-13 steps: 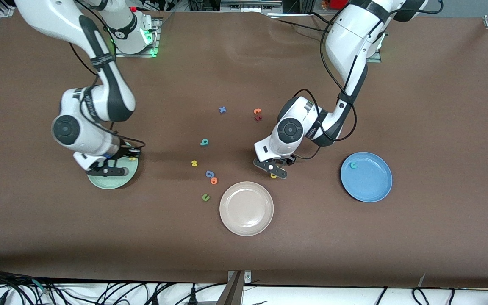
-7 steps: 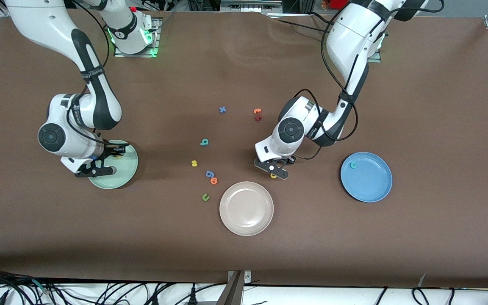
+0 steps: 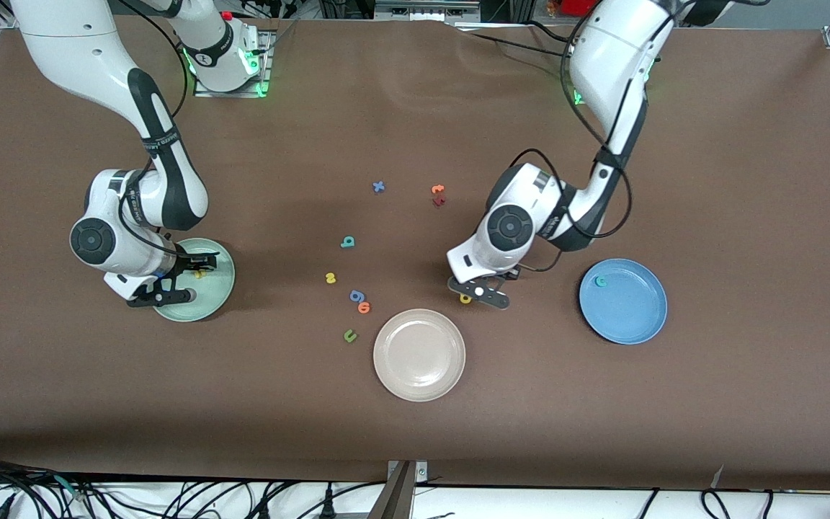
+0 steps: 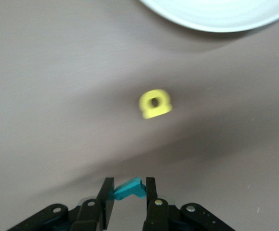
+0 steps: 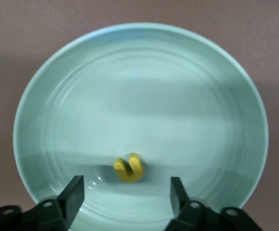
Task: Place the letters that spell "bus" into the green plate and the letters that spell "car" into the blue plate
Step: 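Drop the teal j on the blue plate while the right gripper reaches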
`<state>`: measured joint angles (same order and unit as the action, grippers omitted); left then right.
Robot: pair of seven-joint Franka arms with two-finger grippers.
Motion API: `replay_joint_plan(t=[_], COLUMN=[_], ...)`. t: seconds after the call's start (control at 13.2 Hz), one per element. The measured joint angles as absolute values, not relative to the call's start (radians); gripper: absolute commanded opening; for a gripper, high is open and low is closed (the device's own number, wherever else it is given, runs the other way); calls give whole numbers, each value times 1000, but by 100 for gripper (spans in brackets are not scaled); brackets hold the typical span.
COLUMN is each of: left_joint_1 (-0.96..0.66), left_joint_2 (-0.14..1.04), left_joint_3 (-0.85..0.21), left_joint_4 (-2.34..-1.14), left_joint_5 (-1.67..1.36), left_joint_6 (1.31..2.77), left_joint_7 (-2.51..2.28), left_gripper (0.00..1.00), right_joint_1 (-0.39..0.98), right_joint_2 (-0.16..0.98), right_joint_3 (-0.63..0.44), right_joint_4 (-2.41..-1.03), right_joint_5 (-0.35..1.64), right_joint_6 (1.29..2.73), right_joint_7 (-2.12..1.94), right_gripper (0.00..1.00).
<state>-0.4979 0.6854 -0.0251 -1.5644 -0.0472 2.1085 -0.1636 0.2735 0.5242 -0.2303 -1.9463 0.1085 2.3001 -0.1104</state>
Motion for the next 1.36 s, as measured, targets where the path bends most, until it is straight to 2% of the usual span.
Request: replay_joint_plan(t=[0.15,0.23,0.45,0.61,0.68,0.83,1.14,1.36], left_joint_1=[-434,-403,-328,-271,-243,-208,-203,-234], left_joint_2=[637,621,613,614,619,636,654,654], left_joint_3=[-23,-23,-23,-21,-21,-21,-32,-57], left_joint_4=[-1565,-1565,-1571,-1577,-1579,-1579,-1579,-1569], left_joint_5=[30,79,194,222,233,250,258,258], left_joint_6=[2032,2011,1989,1989,1990,2000,2012,2026], left_joint_7=[-151,-130,-46,33,77,133,161,161], left_gripper=[19,16,16,18,27,100,100,100], right_joint_1=[276,277,311,355,383,437,483,486], right_joint_2=[499,483,459,466,476,506,557,611], right_joint_3=[-205,-170,-61,-27,-23,-22,-22,-22], right_joint_4=[-1943,-1943,-1943,-1944,-1946,-1947,-1914,-1836], right_joint_5=[110,110,109,109,109,109,105,14], right_joint_6=[2286,2281,2286,2329,2357,2430,2504,2508], right_joint_7=[-31,35,262,370,407,459,478,475], right_gripper=[99,99,99,99,99,99,99,99])
